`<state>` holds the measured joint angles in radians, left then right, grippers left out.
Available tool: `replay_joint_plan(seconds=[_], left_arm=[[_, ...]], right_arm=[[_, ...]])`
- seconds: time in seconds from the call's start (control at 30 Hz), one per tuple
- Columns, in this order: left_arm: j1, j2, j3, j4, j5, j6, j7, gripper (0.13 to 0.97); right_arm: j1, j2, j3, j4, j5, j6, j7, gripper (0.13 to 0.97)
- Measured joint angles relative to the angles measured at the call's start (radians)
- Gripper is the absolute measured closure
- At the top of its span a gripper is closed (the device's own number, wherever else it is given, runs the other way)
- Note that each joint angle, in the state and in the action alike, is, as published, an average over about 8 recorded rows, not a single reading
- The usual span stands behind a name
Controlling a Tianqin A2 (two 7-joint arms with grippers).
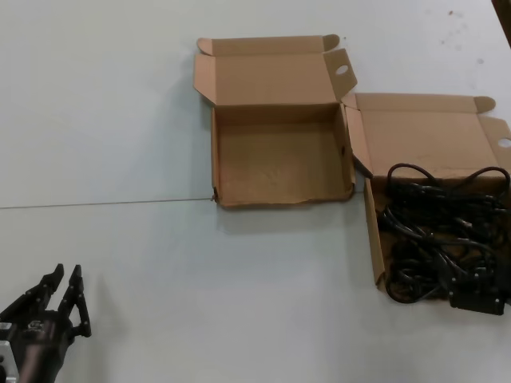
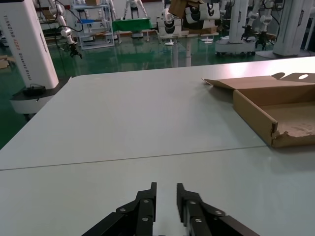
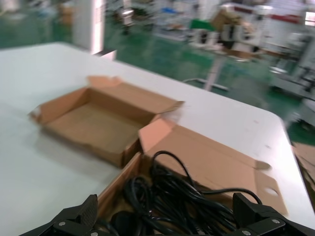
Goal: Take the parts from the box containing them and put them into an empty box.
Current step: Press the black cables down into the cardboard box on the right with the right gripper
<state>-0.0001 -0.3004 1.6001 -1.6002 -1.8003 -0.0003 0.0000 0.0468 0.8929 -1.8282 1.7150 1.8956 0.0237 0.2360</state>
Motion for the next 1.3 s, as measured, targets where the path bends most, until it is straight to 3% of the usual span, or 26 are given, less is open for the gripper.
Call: replay_joint_plan(seconds=[0.2, 0.47, 1.0, 1.3], left_arm=[[0.0, 0.0, 0.0, 0.0, 0.0, 0.0, 0.0, 0.859], [0.0, 0.0, 0.0, 0.0, 0.0, 0.0, 0.0, 0.909], [0.0, 0.0, 0.0, 0.0, 0.0, 0.0, 0.0, 0.926], [0.0, 0.0, 0.0, 0.0, 0.0, 0.0, 0.0, 0.926]], right_arm=[[0.13, 0.163, -0.129, -0.006, -0.078, -0.089, 0.0, 0.129], [0.299, 0.22, -0.161, -0.021, -0.319, -0.372, 0.0, 0.129], [0.728, 0.044, -0.209, -0.182, -0.542, -0.948, 0.0, 0.129], [0.887, -0.085, -0.243, -0.317, -0.638, -1.113, 0.0, 0.129]])
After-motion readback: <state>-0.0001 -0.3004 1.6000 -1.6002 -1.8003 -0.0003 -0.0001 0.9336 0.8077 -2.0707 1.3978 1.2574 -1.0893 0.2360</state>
